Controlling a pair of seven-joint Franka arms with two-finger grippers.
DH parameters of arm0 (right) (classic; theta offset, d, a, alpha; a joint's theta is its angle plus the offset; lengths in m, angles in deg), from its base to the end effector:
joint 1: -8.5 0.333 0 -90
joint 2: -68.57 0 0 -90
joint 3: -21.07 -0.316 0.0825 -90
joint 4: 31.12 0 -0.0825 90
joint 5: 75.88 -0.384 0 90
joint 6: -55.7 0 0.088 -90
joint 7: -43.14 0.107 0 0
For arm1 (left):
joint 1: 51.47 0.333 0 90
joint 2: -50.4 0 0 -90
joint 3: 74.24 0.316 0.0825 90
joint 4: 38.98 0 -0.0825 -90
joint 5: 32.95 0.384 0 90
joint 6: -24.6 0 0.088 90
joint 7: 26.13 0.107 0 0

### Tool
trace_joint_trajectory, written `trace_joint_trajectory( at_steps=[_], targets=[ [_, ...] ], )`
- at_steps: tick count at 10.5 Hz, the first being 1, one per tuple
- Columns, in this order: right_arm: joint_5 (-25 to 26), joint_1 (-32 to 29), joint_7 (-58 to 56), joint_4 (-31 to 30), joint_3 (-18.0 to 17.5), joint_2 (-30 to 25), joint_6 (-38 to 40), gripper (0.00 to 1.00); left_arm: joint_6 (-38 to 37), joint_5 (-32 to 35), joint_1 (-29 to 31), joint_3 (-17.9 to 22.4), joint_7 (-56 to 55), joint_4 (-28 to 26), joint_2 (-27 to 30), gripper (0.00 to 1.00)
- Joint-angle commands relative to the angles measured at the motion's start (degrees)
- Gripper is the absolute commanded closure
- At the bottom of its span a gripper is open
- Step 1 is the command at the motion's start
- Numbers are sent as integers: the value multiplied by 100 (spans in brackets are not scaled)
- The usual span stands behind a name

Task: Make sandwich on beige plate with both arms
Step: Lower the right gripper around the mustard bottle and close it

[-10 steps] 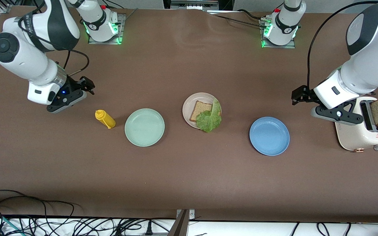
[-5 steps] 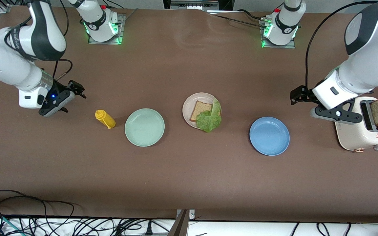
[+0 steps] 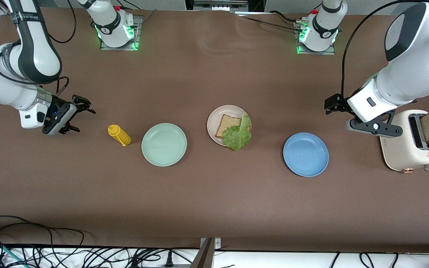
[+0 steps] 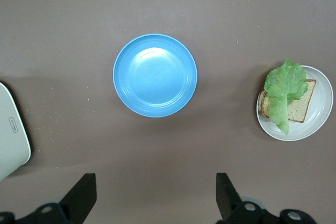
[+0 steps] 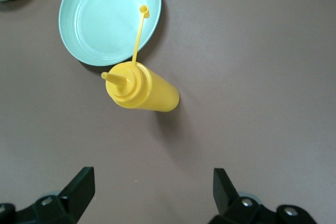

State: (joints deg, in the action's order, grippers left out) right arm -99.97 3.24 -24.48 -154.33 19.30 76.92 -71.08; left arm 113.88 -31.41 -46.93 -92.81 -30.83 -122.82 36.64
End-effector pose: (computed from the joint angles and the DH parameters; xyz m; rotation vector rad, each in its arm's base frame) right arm 0.5501 -0.0202 0.3289 -2.5688 -1.1640 -0.1774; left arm 0.6032 -0.1261 0.5394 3.0969 -0.2493 -0.2164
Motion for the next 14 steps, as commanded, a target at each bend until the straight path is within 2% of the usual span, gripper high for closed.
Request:
trace_joint_trajectory(
  at_steps=[1, 4, 8, 10, 14],
  targets=[
    [-664, -45, -881, -27, 45, 270, -92, 0, -121, 354, 2, -41, -171, -27, 119, 0],
    [-1368, -54, -1839, 8, 45, 640, -136, 0, -130, 364, 2, -76, -382, 0, 215, 0],
    [-1764, -36, -2561, 17, 36, 983, -233, 0, -130, 302, 11, -76, -391, 8, 277, 0],
    [-2115, -10, -2939, 26, 36, 1220, -233, 0, -130, 302, 2, -76, -400, 9, 277, 0],
    [-2205, 69, -3187, 113, 1, 1511, -382, 0, -130, 294, 2, -68, -400, 9, 277, 0]
  ],
)
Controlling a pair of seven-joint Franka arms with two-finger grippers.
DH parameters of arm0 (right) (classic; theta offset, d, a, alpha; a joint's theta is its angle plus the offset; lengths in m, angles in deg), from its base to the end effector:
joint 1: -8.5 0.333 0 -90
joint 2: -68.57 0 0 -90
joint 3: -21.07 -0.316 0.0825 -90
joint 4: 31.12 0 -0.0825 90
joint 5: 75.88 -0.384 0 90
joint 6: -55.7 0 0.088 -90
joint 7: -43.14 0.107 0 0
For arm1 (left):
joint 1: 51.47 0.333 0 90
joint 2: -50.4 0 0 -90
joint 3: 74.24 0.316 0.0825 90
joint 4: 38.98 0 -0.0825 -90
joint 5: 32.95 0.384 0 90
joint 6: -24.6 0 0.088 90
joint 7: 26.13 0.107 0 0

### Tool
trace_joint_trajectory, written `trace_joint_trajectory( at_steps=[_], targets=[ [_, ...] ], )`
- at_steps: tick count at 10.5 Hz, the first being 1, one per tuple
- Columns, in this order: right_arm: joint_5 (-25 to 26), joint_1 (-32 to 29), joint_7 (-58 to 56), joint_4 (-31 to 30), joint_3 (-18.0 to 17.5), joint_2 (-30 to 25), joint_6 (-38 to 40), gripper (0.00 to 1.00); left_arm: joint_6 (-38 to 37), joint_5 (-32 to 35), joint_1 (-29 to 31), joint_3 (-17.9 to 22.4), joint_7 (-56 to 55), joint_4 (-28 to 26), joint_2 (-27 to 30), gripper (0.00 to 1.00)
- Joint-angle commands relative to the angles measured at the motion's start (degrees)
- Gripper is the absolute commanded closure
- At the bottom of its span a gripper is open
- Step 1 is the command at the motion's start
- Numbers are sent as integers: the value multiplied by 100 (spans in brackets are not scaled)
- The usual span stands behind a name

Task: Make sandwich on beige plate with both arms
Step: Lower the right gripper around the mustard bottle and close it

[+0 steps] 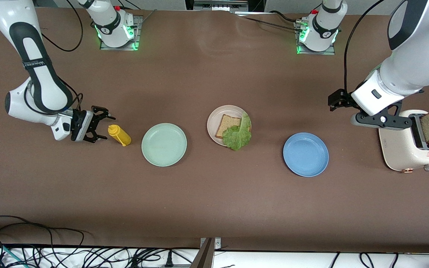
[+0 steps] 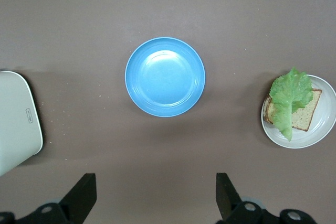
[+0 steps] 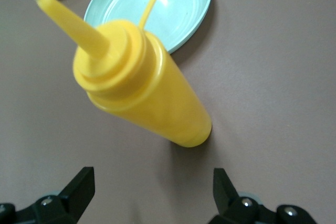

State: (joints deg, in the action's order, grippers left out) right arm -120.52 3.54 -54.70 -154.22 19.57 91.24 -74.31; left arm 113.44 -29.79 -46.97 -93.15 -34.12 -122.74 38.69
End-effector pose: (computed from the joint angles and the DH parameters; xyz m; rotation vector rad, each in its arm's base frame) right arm 0.5440 -0.0148 0.1992 -2.2403 -1.2964 -0.3231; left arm 0.5946 -0.1271 0.5606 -3.1229 0.1733 0.1642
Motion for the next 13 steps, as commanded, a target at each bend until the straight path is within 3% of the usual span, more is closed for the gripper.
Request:
trace_joint_trajectory(
  at_steps=[1, 13],
  targets=[
    [-159, 47, -166, 146, -34, 140, -60, 0, -87, 131, 7, -42, -132, 1, 72, 0],
    [-458, 179, -315, 533, -316, 623, -235, 0, -87, 131, 7, -34, -168, 1, 72, 0]
  ],
)
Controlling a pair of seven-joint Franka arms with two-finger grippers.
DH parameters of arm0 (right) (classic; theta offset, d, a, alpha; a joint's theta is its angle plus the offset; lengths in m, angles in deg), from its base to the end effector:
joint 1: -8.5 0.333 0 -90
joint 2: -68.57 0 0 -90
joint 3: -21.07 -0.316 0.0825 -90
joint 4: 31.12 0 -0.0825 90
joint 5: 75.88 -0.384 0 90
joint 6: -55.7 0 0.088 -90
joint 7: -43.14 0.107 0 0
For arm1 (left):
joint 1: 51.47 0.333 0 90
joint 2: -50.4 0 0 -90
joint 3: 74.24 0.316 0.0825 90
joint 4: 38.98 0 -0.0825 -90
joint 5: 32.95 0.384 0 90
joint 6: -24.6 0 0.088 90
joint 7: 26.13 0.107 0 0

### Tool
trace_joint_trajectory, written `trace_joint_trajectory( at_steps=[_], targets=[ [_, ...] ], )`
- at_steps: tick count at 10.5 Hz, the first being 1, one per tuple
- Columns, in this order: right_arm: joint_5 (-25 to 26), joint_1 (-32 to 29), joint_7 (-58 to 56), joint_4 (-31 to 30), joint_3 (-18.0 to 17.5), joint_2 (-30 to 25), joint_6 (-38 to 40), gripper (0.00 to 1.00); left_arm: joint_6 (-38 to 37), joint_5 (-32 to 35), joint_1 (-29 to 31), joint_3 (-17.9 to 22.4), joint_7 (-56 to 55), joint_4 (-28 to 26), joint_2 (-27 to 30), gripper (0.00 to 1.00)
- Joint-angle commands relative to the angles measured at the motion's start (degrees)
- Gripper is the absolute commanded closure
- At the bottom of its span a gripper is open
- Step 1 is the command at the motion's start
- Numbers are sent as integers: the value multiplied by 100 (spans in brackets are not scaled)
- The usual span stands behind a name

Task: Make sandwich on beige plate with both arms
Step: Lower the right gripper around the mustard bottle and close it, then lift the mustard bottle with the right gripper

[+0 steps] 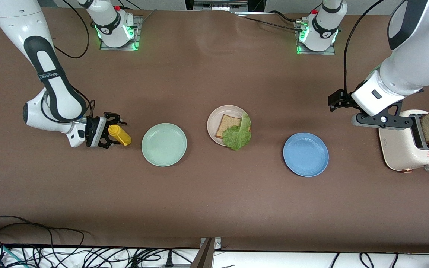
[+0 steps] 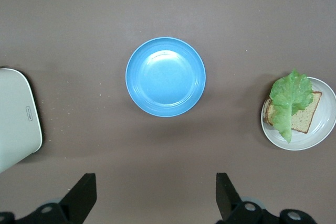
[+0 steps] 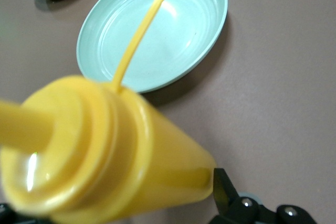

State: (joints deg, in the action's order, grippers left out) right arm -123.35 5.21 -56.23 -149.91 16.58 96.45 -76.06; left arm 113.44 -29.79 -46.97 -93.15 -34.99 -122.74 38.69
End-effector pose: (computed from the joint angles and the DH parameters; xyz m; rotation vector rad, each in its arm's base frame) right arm 0.5638 0.0280 0.1774 -2.1807 -1.3367 -0.3534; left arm 0.5946 -0.1271 0.5606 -3.1233 0.1496 0.1641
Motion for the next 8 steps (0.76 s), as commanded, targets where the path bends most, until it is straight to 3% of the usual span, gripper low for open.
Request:
trace_joint_trajectory(
  at_steps=[1, 4, 5, 8],
  targets=[
    [-165, 12, -180, 119, -17, 138, -60, 0, -86, 131, 7, -33, -81, 1, 72, 0],
    [-174, 12, -347, 268, -17, 270, -60, 0, -86, 131, 16, -42, -81, 1, 72, 0],
    [-183, 12, -338, 277, -17, 270, -69, 14, -86, 131, 7, -33, -81, 1, 72, 0],
    [-174, 65, -338, 304, -17, 279, -69, 86, -86, 131, 7, -42, -81, 1, 72, 0]
  ],
)
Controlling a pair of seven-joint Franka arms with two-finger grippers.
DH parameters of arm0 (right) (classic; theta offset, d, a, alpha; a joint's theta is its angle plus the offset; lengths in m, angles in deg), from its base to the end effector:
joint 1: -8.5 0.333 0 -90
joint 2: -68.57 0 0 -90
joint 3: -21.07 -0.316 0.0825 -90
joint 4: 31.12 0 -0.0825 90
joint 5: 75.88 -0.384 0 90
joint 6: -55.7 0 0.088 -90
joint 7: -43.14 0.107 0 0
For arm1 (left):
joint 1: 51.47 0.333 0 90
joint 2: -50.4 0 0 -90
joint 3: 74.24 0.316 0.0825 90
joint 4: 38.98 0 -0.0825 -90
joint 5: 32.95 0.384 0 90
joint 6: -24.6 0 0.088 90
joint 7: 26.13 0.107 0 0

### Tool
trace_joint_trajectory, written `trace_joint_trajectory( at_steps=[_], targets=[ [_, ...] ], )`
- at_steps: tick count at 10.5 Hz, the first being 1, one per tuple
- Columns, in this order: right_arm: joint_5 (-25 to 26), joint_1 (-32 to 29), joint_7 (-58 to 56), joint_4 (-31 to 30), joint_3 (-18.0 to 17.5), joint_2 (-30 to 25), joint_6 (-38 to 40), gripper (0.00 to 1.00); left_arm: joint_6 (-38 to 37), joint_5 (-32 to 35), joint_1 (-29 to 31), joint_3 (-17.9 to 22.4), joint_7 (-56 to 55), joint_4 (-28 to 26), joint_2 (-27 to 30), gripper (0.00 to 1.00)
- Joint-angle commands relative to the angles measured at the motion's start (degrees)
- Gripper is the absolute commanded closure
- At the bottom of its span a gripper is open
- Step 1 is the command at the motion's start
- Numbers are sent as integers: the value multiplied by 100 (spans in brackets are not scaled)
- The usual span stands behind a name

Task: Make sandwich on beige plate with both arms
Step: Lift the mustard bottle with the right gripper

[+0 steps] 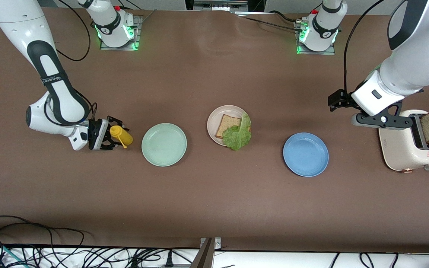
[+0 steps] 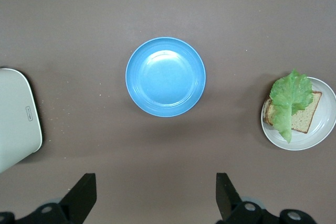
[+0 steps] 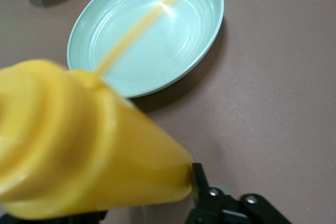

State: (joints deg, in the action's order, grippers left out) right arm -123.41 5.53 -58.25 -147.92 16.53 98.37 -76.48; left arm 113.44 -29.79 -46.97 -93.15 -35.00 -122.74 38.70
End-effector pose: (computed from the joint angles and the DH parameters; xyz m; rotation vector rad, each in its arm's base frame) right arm 0.5727 0.0310 0.1706 -2.1601 -1.3815 -0.3728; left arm 0.5946 -0.1271 0.5607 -3.1233 0.1493 0.1638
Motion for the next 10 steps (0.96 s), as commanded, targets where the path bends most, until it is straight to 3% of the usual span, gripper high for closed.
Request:
trace_joint_trajectory(
  at_steps=[1, 5, 7, 10],
  targets=[
    [-151, 34, -101, 192, -12, 78, -10, 99, -86, 131, 7, -42, -80, 1, 72, 0],
    [120, 165, 644, 333, -20, -18, -1, 100, -86, 140, 7, -42, -89, 1, 72, 0],
    [550, 192, 1346, 342, -239, -202, -1, 100, -86, 149, 7, -42, -89, 1, 72, 0],
    [1620, 201, 2602, 579, -529, -475, 34, 100, -86, 149, 7, -42, -89, 1, 72, 0]
  ],
)
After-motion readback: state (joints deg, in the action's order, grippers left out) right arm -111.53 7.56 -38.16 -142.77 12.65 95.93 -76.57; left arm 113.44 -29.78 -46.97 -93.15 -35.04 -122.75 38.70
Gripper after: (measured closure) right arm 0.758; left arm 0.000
